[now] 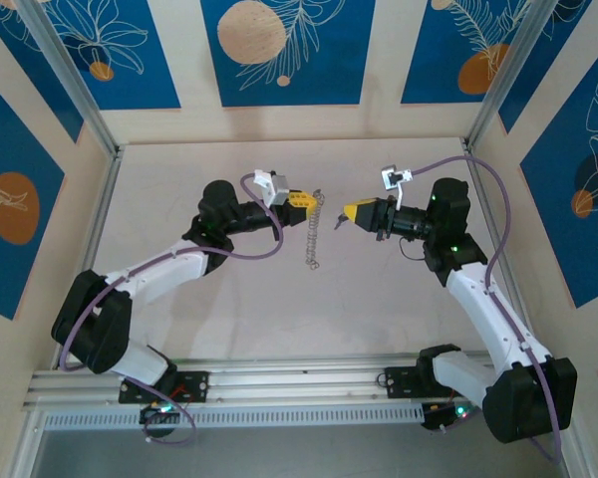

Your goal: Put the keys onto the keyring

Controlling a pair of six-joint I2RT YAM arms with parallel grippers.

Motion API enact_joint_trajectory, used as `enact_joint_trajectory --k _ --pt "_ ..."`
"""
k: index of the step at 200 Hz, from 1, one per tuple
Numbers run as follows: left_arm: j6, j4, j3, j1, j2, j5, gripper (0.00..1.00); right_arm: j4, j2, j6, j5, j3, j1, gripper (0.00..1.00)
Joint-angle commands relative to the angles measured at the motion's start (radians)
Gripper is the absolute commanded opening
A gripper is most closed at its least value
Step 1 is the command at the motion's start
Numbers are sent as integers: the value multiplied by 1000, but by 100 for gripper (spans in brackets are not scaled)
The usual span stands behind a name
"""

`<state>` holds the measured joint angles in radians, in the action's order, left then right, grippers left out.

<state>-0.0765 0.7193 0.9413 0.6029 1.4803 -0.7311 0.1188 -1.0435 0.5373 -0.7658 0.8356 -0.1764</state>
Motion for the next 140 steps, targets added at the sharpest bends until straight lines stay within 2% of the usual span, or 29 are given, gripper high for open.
enact_joint_trajectory --k 1,89,140 --pt "49 20 46 11 -24 -6 0 30 -1 -14 8 48 -10 0" --pt "43 -55 89 25 -18 -31 0 39 -62 -37 55 105 -73 0" --pt "46 -72 100 36 -18 -35 0 -20 -72 -99 113 132 -125 0"
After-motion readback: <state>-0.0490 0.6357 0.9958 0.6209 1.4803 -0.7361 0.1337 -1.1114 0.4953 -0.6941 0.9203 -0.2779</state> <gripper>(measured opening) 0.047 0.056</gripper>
